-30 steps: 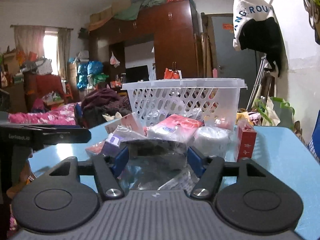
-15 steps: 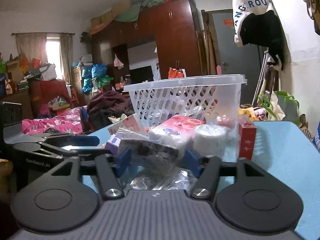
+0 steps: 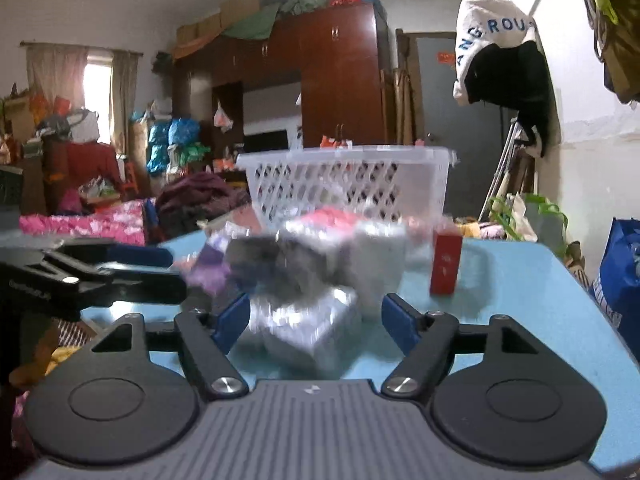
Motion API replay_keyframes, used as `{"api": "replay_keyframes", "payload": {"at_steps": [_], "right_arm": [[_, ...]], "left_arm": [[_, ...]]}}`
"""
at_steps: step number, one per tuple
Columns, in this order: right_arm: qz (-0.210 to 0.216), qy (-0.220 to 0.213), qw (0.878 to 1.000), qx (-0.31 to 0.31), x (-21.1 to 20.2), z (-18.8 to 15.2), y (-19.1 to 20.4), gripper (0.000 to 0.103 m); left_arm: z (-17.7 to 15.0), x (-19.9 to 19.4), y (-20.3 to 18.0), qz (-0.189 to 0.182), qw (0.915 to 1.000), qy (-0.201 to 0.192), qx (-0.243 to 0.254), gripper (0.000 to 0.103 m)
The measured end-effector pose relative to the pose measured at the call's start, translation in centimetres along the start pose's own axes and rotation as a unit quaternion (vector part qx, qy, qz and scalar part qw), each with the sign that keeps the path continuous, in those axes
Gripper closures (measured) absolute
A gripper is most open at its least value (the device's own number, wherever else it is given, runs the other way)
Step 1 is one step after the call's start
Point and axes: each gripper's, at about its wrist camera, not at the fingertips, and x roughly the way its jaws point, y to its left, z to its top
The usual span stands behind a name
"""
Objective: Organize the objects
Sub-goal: 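Grasp a purple printed box with the left tool while the right tool grasps a silver-wrapped package, then carry both items over the white basket and open both tools to drop them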
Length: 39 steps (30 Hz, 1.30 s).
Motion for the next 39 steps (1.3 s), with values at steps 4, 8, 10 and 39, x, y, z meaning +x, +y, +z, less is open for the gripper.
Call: {"api": "replay_keyframes", "payload": {"at_steps": [4, 8, 10, 39], "right_arm": [[0.001, 0.013, 1.000, 0.004, 1.4, -0.1, -0.4, 0.028], [0.010, 0.026, 1.000, 0.006, 2.7, -0.3, -0.5, 0.028], [0.014, 0.027, 1.000, 0.000, 2.8, -0.7, -0.4, 0.029], [-0.029, 0.013, 0.999, 0.011, 0.5, -0.2, -2.5, 0.039]], "left_arm": [[-0.8, 1.6, -0.1, 0.009, 0.9996, 0.025, 0.006, 0.011], [-0.9, 2.6, 0.1, 0.004, 0.9992, 0.039, 0.000, 0.011], [-1.0, 2.9, -0.1, 0.009, 0.9991, 0.040, 0.007, 0.011], [-0.9, -0.4, 1.0, 0.040, 0.9989, -0.024, 0.009, 0.036]]}}
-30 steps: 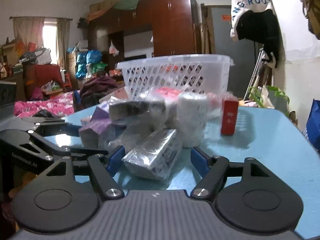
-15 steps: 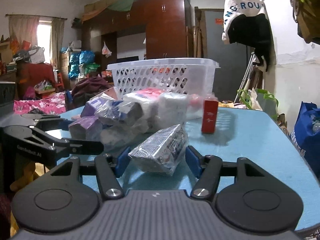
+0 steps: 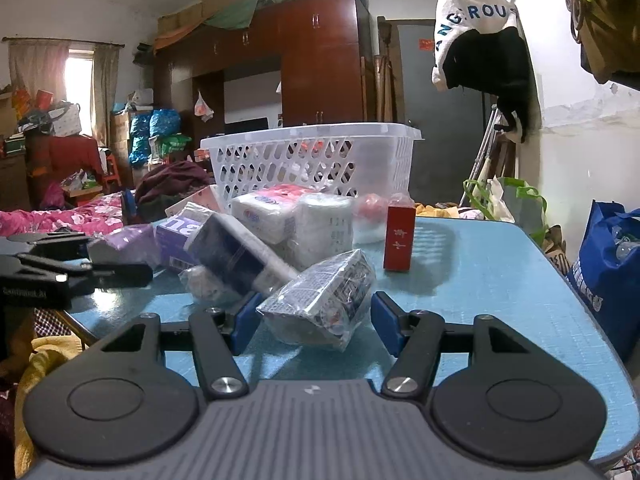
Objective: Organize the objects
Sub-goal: 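Carry both items over the white basket and open both tools to drop them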
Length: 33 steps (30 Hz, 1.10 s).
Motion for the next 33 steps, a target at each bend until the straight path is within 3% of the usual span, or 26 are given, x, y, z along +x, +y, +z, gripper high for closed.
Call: {"api": "replay_keyframes", "payload": {"at_steps": [12, 23, 26, 30, 33], "right_arm": [[-0.012, 0.003, 1.000, 0.003, 0.0, 0.0, -0.1, 0.039], [-0.023, -0.033, 0.999, 0.016, -1.3, 1.3, -0.9, 0.039], [-0.016, -0.047, 0.999, 0.012, -1.2, 3.1, -0.8, 0.039], [-0.009, -0.090, 0.996, -0.010, 0.5, 8.8, -0.2, 0.039], [-0.012, -0.100, 0.995, -0.022, 4.3, 13.7, 0.2, 0.040]], "left_arm": [[0.1, -0.3, 0.7, 0.005, 1.0000, -0.004, -0.005, 0.036], [1.2, -1.0, 2.3, 0.002, 0.9992, -0.029, -0.028, 0.036], [3.7, -0.9, 2.9, -0.005, 0.9984, -0.045, -0.035, 0.036], [10.5, 1.4, 4.4, 0.006, 0.9965, -0.071, -0.043, 0.036], [15.6, 5.6, 5.7, 0.027, 0.9970, -0.052, -0.051, 0.036]]}}
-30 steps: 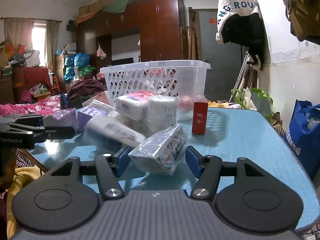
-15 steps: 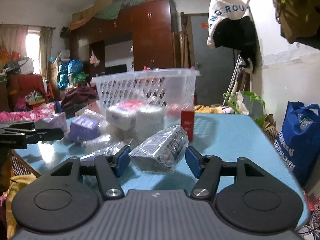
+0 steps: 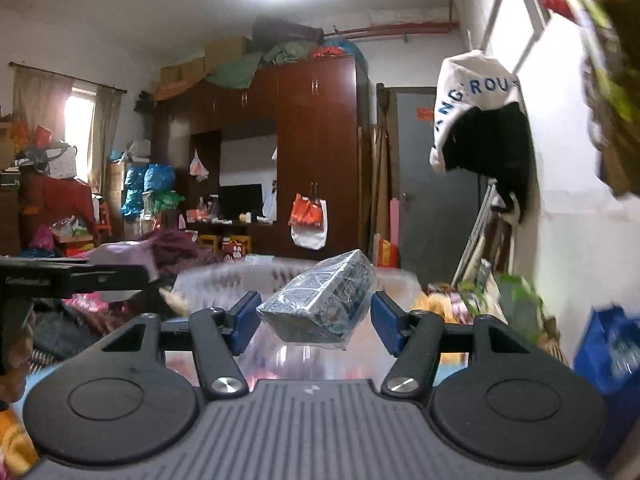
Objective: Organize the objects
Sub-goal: 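Carry both items over the white basket and open both tools to drop them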
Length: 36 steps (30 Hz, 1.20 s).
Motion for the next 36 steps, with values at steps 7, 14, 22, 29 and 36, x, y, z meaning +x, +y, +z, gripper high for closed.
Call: {"api": "replay_keyframes", "payload": {"at_steps": [7, 14, 22, 29, 36], "right_arm": [[-0.023, 0.053, 0.998, -0.040, 9.5, 1.8, 0.2, 0.040], [0.004, 0.081, 0.996, -0.028, 10.4, 0.7, -0.3, 0.018], [-0.022, 0.024, 0.999, 0.036, 1.2, -2.2, -3.4, 0.000], [-0.043, 0.090, 0.990, 0.102, -0.3, -6.0, -6.4, 0.010], [-0.038, 0.136, 0.987, 0.076, 1.8, -6.3, -5.2, 0.039]], "left_arm": [[2.3, 9.1, 1.5, 0.039, 0.9955, 0.082, -0.025, 0.036], [1.6, 10.5, 2.4, 0.043, 0.9949, 0.082, -0.040, 0.004], [-3.3, 1.6, 2.7, 0.055, 0.9972, 0.049, -0.008, 0.004], [-7.4, -0.9, 3.9, 0.043, 0.9956, 0.073, -0.042, 0.004], [-7.9, 2.2, 3.6, 0.059, 0.9900, 0.124, -0.033, 0.004]]}}
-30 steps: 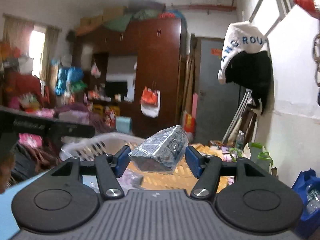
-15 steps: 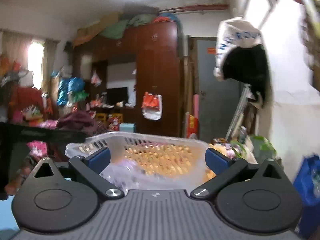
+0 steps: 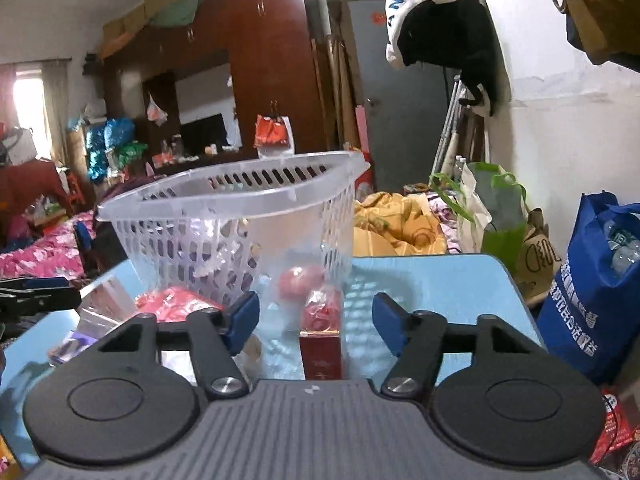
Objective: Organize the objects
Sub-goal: 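Carry both items over the white basket and open both tools to drop them, then grasp a white-pink printed box with the left tool while the right tool grasps a red box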
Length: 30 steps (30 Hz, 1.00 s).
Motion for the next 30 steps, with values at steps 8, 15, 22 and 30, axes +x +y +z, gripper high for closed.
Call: {"api": "replay_keyframes", "payload": {"at_steps": [8, 15, 22, 30], "right_arm": [[-0.018, 0.013, 1.000, 0.001, 0.8, -0.7, -0.1, 0.040], [-0.004, 0.004, 0.999, 0.039, 0.9, -0.9, -1.1, 0.064], [-0.006, 0.014, 0.999, 0.036, 1.6, -0.3, -0.7, 0.063], [-0.014, 0.030, 0.999, 0.024, 2.1, -0.6, -0.9, 0.075]], "left_arm": [[-0.2, 2.4, 0.6, 0.008, 0.9989, 0.039, -0.025, 0.004], [-0.4, 2.2, 0.7, 0.000, 0.9989, 0.031, -0.037, 0.004], [-0.5, 2.6, 0.5, 0.000, 0.9986, 0.039, -0.036, 0.004], [-0.4, 3.1, 0.4, 0.000, 0.9983, 0.041, -0.040, 0.029]]}}
